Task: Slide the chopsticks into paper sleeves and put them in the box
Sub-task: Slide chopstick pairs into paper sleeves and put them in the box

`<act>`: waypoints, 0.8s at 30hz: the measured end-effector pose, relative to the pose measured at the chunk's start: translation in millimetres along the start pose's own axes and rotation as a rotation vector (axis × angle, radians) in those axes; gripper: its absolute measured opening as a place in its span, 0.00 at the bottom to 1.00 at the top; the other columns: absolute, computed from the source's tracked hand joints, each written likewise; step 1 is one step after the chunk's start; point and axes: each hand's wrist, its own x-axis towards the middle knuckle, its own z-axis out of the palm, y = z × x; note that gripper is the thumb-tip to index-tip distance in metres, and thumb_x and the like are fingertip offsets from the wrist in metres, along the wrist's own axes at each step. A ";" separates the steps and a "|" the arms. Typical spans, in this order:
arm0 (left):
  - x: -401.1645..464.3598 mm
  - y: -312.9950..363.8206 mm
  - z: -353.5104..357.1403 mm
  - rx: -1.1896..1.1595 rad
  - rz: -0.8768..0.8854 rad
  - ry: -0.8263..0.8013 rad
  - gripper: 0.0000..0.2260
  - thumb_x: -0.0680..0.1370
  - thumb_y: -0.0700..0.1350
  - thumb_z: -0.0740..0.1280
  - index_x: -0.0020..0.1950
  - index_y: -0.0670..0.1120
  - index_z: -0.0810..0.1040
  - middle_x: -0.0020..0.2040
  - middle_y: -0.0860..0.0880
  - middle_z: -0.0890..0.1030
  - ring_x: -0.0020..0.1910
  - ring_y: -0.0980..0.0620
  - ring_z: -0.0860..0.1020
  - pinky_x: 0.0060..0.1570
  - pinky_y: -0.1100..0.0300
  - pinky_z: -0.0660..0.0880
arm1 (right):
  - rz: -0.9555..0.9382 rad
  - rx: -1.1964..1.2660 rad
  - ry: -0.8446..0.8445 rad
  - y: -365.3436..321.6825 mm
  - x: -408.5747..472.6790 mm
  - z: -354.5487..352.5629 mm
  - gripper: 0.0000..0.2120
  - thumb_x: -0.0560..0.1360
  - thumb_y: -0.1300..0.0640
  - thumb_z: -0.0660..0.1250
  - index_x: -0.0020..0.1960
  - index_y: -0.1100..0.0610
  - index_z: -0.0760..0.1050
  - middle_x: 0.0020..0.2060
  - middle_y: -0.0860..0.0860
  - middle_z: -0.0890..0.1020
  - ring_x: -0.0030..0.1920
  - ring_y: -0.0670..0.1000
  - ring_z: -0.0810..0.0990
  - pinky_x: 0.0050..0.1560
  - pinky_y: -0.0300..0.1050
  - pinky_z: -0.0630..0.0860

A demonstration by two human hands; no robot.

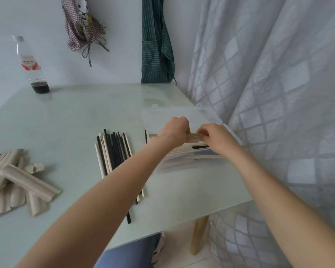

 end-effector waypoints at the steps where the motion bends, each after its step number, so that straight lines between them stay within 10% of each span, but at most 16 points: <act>1: 4.0 0.9 5.3 0.008 -0.004 -0.016 0.07 0.76 0.38 0.64 0.50 0.40 0.81 0.49 0.41 0.81 0.48 0.42 0.80 0.47 0.54 0.77 | 0.013 -0.007 -0.030 3.4 2.2 1.0 0.10 0.78 0.60 0.60 0.54 0.57 0.80 0.49 0.54 0.83 0.49 0.53 0.79 0.51 0.46 0.75; 12: 5.4 -20.9 10.1 -0.058 -0.033 0.016 0.10 0.76 0.39 0.64 0.57 0.44 0.78 0.58 0.45 0.78 0.56 0.46 0.76 0.57 0.52 0.74 | 0.071 0.024 -0.158 -3.2 11.8 13.1 0.13 0.78 0.60 0.57 0.54 0.67 0.77 0.53 0.62 0.81 0.55 0.62 0.78 0.58 0.58 0.74; 24: -100.9 -107.6 -81.6 -0.026 -0.242 0.348 0.12 0.77 0.39 0.58 0.56 0.47 0.78 0.55 0.48 0.80 0.52 0.46 0.78 0.51 0.52 0.77 | -0.296 0.208 0.014 -150.3 -17.7 35.4 0.14 0.79 0.61 0.57 0.59 0.57 0.78 0.57 0.52 0.81 0.58 0.51 0.78 0.60 0.44 0.73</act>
